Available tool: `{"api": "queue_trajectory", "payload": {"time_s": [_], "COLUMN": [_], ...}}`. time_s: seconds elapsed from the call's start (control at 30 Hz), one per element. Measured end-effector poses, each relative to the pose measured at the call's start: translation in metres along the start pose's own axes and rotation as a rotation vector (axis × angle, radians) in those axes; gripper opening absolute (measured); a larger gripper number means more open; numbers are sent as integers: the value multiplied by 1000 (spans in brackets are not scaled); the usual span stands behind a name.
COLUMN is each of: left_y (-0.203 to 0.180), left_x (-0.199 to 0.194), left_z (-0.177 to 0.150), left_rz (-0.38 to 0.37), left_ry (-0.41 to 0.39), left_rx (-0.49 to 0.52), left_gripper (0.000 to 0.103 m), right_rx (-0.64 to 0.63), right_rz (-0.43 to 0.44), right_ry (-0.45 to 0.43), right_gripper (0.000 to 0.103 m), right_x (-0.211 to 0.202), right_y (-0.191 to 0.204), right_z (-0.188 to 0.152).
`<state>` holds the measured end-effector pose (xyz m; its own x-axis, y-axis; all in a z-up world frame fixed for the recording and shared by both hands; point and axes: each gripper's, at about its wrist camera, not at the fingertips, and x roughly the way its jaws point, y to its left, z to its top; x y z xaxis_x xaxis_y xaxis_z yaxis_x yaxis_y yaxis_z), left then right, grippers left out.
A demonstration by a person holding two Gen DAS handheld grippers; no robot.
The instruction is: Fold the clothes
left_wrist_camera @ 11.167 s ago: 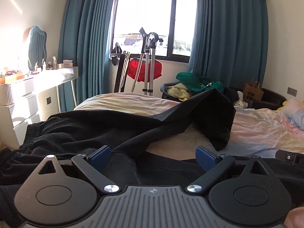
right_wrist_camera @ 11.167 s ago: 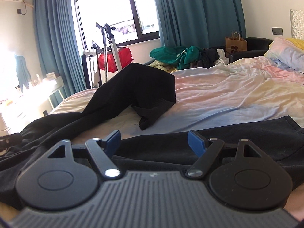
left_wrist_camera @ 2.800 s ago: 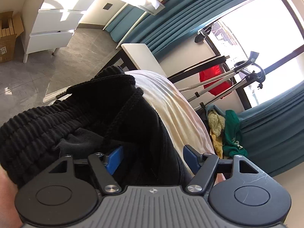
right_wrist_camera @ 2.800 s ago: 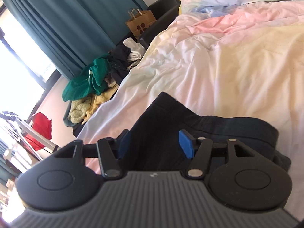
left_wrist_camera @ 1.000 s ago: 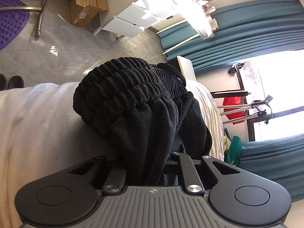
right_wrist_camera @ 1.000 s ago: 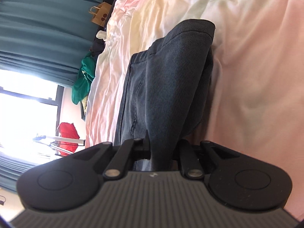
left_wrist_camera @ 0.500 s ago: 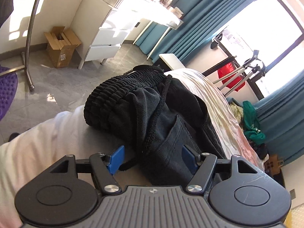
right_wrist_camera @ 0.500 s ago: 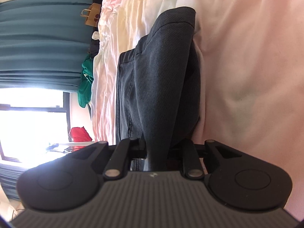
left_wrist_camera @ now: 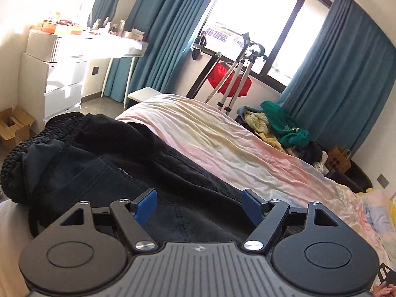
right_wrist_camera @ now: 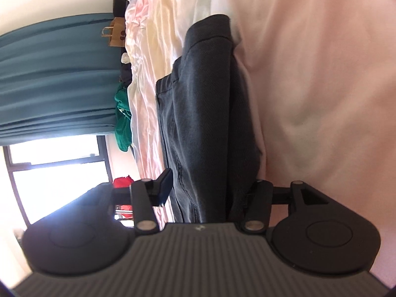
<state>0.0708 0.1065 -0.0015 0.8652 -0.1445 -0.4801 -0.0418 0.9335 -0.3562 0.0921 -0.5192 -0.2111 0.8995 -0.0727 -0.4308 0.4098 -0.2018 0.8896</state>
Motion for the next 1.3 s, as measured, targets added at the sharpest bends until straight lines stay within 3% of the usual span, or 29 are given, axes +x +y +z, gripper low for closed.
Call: {"api": "queue_trajectory", "payload": {"time_s": [0.1, 0.2, 0.27, 0.33, 0.47, 0.6, 0.7, 0.83, 0.9, 1.0, 1.13, 1.3], "left_y": [-20, -27, -22, -9, 5, 0, -6, -10, -11, -12, -15, -16], "left_x": [39, 73, 89, 101, 109, 113, 119, 123, 122, 122, 121, 119], "left_z": [-7, -17, -26, -32, -36, -41, -46, -51, -53, -54, -55, -58], "left_rz": [-20, -20, -17, -21, -33, -9, 9, 25, 32, 42, 55, 56], "left_ry": [15, 32, 52, 94, 134, 145, 162, 172, 170, 165, 159, 156], "left_rx": [64, 103, 99, 55, 20, 80, 126, 157, 165, 172, 192, 207], "left_gripper": [77, 76, 74, 73, 72, 72, 72, 72, 72, 72, 72, 73], "right_rx": [35, 13, -7, -12, -23, -118, -211, -259, -199, -66, 3, 89], "right_rz": [-16, -19, -18, -32, -59, -34, 30, 83, 33, 30, -8, -22], "right_ry": [10, -8, -28, -36, -53, -102, -172, -169, -185, -210, -268, -236], "right_gripper": [54, 64, 72, 72, 72, 73, 73, 73, 72, 70, 72, 72], "right_x": [-6, -11, -15, -7, 7, 20, 15, 12, 10, -7, -36, -48], "right_y": [-5, -2, 1, 1, 1, 9, 18, 23, 16, 0, -12, -16], "right_z": [1, -2, -3, 1, 11, 25, 25, 28, 31, 37, 34, 13]}}
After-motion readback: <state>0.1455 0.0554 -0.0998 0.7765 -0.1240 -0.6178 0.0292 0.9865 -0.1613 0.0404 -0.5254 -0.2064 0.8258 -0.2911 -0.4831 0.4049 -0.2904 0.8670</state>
